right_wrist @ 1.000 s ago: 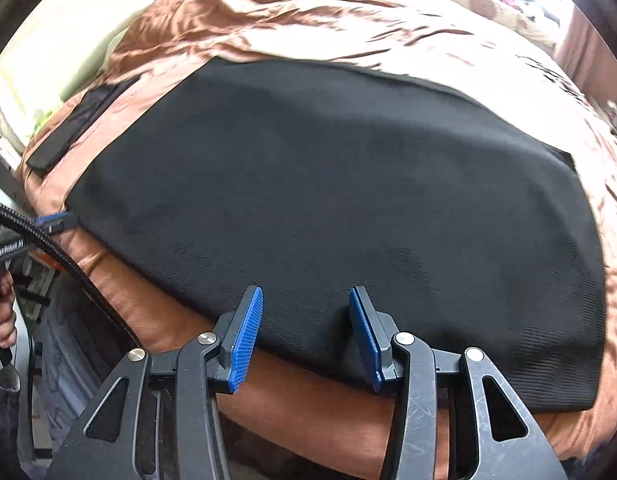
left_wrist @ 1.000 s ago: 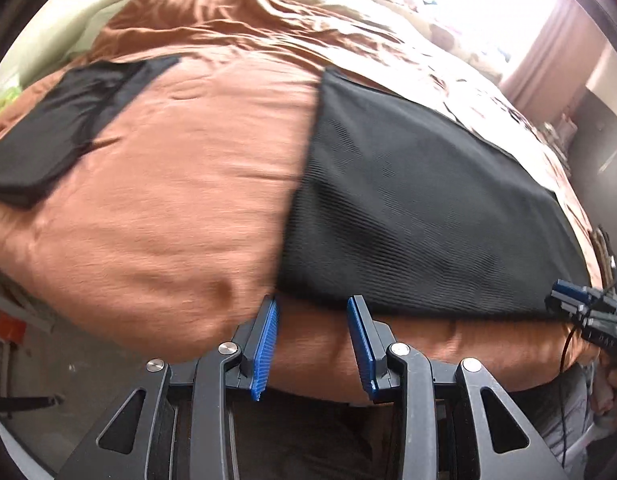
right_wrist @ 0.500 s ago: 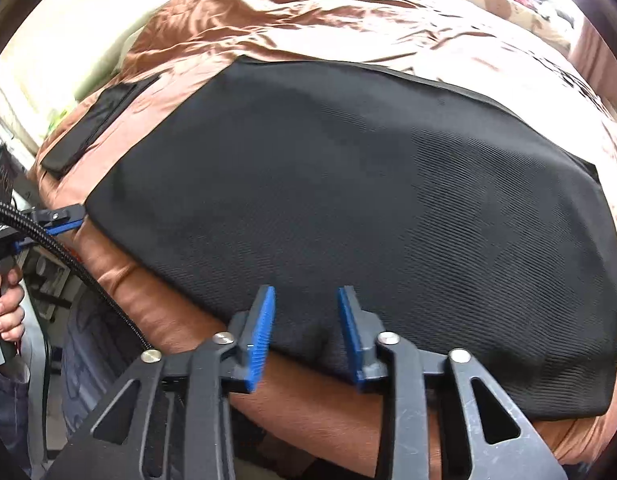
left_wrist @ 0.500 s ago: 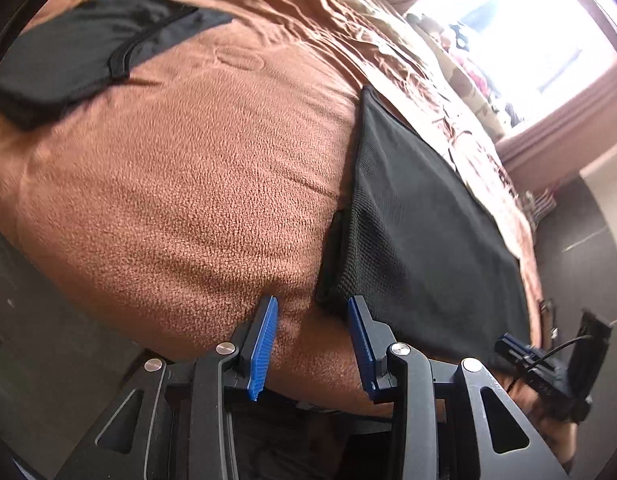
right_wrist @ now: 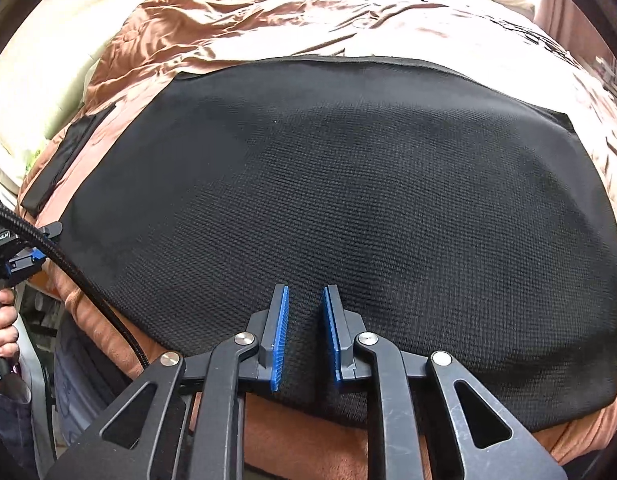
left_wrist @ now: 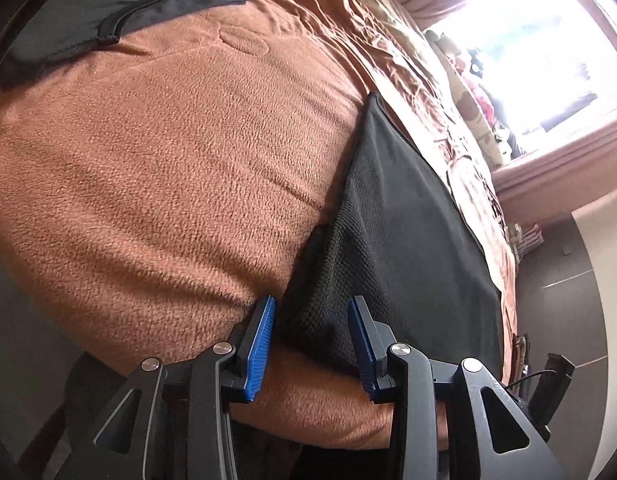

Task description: Fold small clothes

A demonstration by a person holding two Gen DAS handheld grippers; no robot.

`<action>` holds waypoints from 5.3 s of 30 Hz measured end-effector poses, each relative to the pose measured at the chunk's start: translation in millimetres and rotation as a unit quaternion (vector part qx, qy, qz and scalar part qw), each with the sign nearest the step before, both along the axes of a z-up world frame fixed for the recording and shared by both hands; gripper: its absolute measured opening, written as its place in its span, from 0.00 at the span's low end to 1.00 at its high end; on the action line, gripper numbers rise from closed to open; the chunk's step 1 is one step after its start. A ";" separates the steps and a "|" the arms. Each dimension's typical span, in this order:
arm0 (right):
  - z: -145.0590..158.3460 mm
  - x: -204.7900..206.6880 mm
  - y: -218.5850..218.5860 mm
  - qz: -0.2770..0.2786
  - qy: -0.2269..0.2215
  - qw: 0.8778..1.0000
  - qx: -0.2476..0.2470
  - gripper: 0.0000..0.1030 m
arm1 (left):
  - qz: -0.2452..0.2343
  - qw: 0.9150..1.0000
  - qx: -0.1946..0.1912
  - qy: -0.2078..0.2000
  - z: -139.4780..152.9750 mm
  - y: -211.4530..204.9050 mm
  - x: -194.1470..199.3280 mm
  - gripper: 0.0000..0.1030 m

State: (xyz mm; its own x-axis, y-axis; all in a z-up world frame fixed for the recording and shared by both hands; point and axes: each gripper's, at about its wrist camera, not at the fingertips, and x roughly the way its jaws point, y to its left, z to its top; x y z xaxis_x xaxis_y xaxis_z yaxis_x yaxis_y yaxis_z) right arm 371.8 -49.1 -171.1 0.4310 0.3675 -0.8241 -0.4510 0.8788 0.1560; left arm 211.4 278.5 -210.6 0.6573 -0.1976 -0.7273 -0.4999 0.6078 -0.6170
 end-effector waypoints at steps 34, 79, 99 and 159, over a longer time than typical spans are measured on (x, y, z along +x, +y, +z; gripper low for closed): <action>-11.7 182.5 56.0 -0.050 0.036 0.998 0.021 0.06 | 0.059 0.998 0.033 0.012 -2.3 -10.0 -8.6 0.23; -4.9 -14.4 9.3 0.036 0.075 0.994 0.078 0.06 | -0.033 0.961 -0.141 -0.236 106.7 -26.6 8.0 0.07; 43.5 -43.5 -128.0 -0.030 -0.028 0.987 0.154 0.67 | -0.156 0.947 -0.109 -0.258 182.5 -133.7 90.7 0.07; 40.0 -20.7 -246.2 -0.081 -0.037 0.993 0.076 0.63 | -0.241 0.970 0.019 -0.018 40.2 -243.0 120.6 0.61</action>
State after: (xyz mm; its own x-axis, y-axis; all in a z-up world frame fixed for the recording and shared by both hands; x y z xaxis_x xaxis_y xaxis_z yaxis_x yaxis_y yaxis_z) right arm 351.1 -295.3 -131.1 0.5519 0.4069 -0.7280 -0.3210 0.9093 0.2649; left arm 332.0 35.5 -170.4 0.5206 -0.4620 -0.7180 -0.1295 0.7885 -0.6012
